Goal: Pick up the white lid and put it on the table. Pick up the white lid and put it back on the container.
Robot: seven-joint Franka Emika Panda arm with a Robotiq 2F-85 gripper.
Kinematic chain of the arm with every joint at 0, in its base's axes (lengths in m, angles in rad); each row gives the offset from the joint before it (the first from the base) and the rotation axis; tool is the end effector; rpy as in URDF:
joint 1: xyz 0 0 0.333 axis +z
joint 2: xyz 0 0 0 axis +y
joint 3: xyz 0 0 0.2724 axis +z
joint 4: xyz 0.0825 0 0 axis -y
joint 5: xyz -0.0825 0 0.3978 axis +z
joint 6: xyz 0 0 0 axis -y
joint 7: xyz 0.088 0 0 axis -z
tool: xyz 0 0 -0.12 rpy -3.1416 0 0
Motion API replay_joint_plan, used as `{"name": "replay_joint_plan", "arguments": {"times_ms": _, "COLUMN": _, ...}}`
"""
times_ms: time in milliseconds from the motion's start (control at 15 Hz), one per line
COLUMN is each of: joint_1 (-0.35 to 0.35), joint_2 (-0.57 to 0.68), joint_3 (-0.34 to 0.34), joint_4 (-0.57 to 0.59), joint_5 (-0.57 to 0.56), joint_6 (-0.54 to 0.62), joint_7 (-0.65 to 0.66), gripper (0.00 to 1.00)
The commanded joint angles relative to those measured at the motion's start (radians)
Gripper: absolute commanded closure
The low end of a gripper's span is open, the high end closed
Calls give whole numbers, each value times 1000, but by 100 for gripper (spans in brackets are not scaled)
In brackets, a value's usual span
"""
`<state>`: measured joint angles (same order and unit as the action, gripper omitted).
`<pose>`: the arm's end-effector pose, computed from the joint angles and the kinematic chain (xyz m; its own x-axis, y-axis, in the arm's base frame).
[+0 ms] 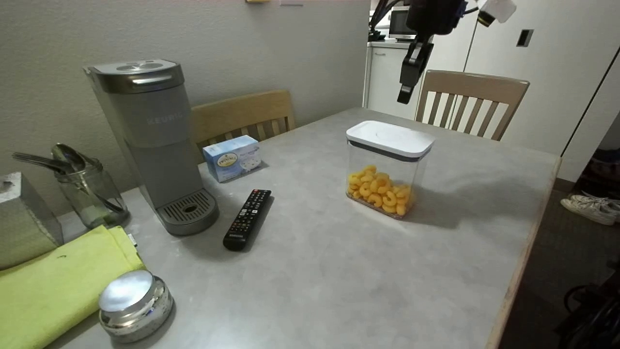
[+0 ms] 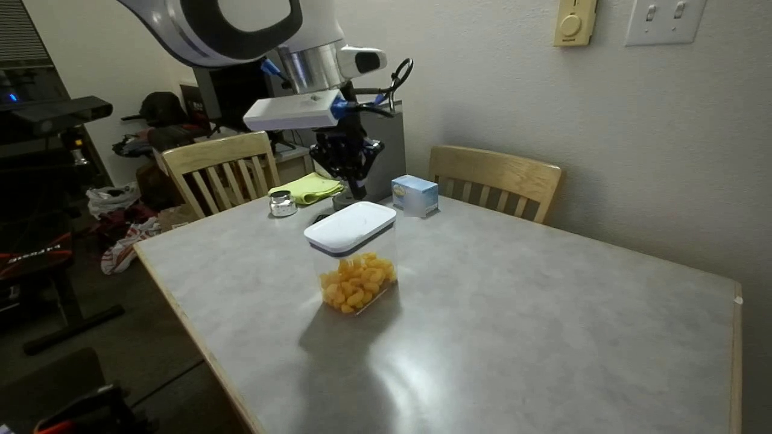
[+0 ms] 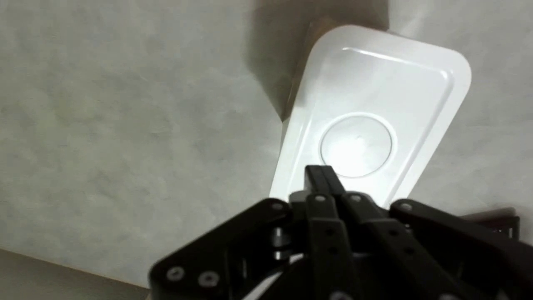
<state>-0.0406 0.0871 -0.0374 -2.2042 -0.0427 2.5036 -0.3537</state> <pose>0.5688 -0.0445 0.2980 0.9335 0.3071 0.1849 0.2918 -0.9506 0.1059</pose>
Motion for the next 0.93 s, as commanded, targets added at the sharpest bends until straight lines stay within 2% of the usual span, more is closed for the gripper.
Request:
{"name": "replay_joint_plan", "arguments": {"times_ms": 0, "joint_1": -5, "joint_2": 33, "joint_3": 19, "joint_4": 19, "joint_5": 75, "joint_6": -61, "joint_7": -1, "gripper": 100}}
{"name": "replay_joint_plan", "arguments": {"times_ms": 200, "joint_1": -12, "joint_2": 54, "joint_3": 40, "joint_4": 40, "joint_5": 198, "joint_6": -124, "joint_7": -46, "gripper": 100}}
{"name": "replay_joint_plan", "arguments": {"times_ms": 333, "joint_1": -12, "joint_2": 58, "joint_3": 45, "joint_4": 44, "joint_5": 231, "joint_6": -132, "joint_7": -52, "gripper": 100}}
{"name": "replay_joint_plan", "arguments": {"times_ms": 867, "joint_1": -14, "joint_2": 52, "joint_3": 46, "joint_4": 32, "joint_5": 226, "joint_6": -18, "joint_7": -137, "gripper": 100}}
